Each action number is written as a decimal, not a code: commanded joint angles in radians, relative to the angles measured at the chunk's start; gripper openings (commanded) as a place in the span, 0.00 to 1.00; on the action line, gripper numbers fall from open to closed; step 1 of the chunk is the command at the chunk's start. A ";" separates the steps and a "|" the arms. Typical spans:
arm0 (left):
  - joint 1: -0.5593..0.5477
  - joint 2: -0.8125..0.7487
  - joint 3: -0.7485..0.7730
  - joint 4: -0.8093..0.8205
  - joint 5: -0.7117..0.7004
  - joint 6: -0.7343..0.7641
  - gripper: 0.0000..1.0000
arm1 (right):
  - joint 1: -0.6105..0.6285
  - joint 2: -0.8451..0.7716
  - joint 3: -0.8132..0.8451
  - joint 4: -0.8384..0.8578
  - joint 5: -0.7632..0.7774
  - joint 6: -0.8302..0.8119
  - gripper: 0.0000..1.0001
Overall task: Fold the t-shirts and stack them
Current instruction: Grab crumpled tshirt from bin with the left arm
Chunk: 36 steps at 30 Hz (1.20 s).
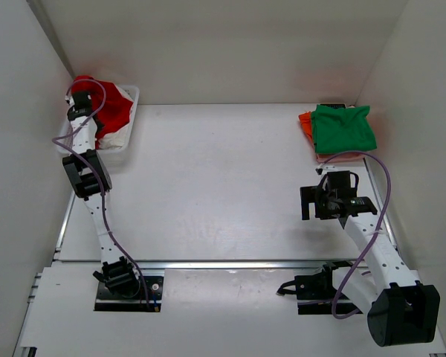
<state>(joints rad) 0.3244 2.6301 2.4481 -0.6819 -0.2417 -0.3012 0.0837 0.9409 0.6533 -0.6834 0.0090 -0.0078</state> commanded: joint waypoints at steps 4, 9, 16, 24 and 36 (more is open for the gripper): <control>-0.019 -0.056 0.045 -0.045 -0.005 -0.003 0.00 | -0.002 -0.007 0.000 0.025 0.000 -0.005 0.97; -0.036 -0.232 0.034 -0.061 -0.039 -0.024 0.00 | 0.001 -0.005 -0.001 0.025 -0.001 -0.012 0.98; -0.036 -0.596 -0.236 0.096 -0.054 -0.050 0.00 | 0.011 -0.013 -0.004 0.027 -0.027 -0.015 0.98; -0.024 -0.607 -0.126 0.021 0.015 -0.035 0.00 | 0.011 -0.028 -0.003 0.027 -0.032 -0.018 0.98; -0.025 -0.444 0.035 0.007 0.044 -0.068 0.00 | -0.002 -0.048 -0.006 0.031 -0.040 -0.023 0.98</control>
<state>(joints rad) 0.2989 2.1975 2.4027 -0.7044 -0.2188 -0.3534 0.0898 0.9077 0.6521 -0.6811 -0.0189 -0.0128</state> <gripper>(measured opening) 0.206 0.980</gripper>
